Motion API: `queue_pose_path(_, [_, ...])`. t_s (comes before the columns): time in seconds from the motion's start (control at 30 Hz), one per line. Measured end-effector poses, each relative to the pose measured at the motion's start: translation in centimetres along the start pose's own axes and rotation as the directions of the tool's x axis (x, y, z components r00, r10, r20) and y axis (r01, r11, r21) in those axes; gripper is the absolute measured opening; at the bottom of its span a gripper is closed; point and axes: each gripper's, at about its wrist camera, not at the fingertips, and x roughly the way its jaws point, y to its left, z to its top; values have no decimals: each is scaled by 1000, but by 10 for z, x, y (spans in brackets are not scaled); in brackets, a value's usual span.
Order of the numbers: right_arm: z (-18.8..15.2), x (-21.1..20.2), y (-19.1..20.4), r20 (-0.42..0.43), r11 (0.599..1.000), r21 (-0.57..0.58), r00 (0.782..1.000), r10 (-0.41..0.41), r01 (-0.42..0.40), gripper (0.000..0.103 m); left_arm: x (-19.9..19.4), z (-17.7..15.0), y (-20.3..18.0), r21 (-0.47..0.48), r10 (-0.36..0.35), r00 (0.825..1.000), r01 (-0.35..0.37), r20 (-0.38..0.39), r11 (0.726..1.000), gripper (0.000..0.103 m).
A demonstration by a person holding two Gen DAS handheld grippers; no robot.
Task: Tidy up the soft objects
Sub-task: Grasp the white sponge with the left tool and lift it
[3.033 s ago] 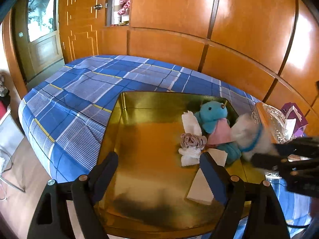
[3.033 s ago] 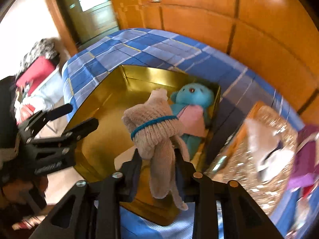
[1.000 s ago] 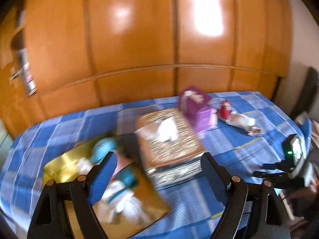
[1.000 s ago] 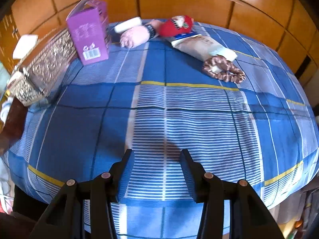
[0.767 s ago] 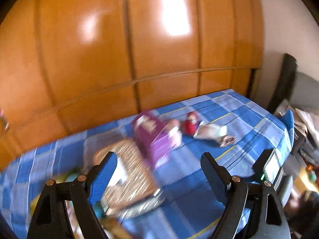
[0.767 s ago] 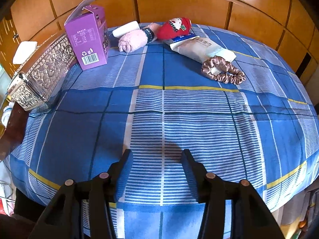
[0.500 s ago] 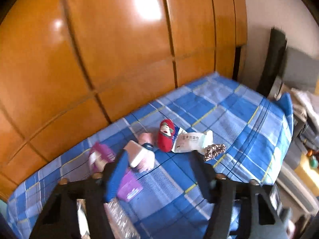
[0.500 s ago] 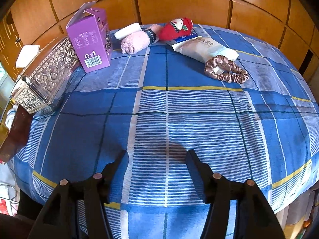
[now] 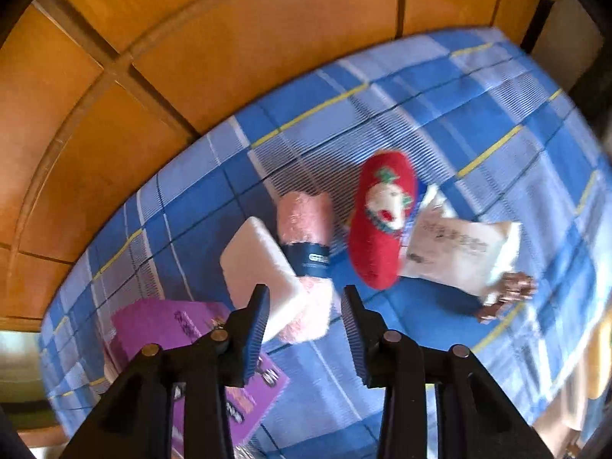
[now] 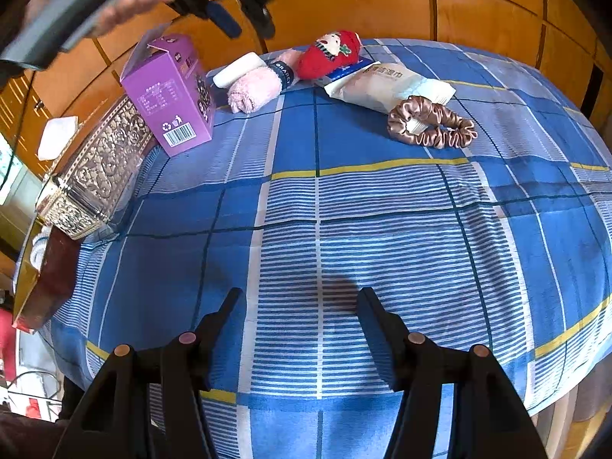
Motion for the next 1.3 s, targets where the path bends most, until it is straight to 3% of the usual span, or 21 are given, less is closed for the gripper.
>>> queue_pose_path(0.27, [1, -1, -4, -2, 1000, 19, 1000, 24, -24, 61, 36, 9, -1, 9, 86, 993, -85, -81, 996, 41])
queue_pose_path(0.33, [1, -1, -4, -2, 999, 20, 1000, 26, -26, 61, 40, 7, -4, 41, 93, 992, -90, -87, 995, 27])
queue_pose_path(0.37, [1, -1, -4, -2, 999, 21, 1000, 27, -27, 61, 39, 5, -6, 57, 87, 994, -83, -72, 995, 26])
queue_pose_path(0.47, [0, -1, -3, -1, 1000, 19, 1000, 24, -24, 61, 28, -2, -8, 42, -14, 1000, 14, -20, 999, 23])
queue_pose_path(0.53, [0, 0, -2, 1, 1000, 15, 1000, 19, -19, 61, 14, -12, -12, 49, -113, 993, 112, 20, 992, 23])
queue_pose_path(0.63, [-1, 0, -1, 2, 1000, 8, 1000, 13, -13, 61, -8, -35, -22, 98, -248, 965, 240, 83, 966, 23])
queue_pose_path(0.7, [-1, 0, 0, 3, 1000, 6, 1000, 9, -9, 61, -19, -53, -29, 129, -332, 937, 317, 109, 939, 23])
queue_pose_path(0.9, [0, -6, -11, 23, 996, 80, 998, -51, 49, 61, -38, -105, -42, 173, -473, 869, 448, 144, 877, 22])
queue_pose_path(1.17, [1, -19, -56, 13, 947, 284, 987, -160, 150, 61, -33, -159, -43, 175, -513, 851, 492, 110, 853, 23])
queue_pose_path(1.3, [0, -22, -62, 19, 940, 300, 984, -179, 165, 61, -29, -186, -41, 158, -543, 834, 527, 94, 835, 31])
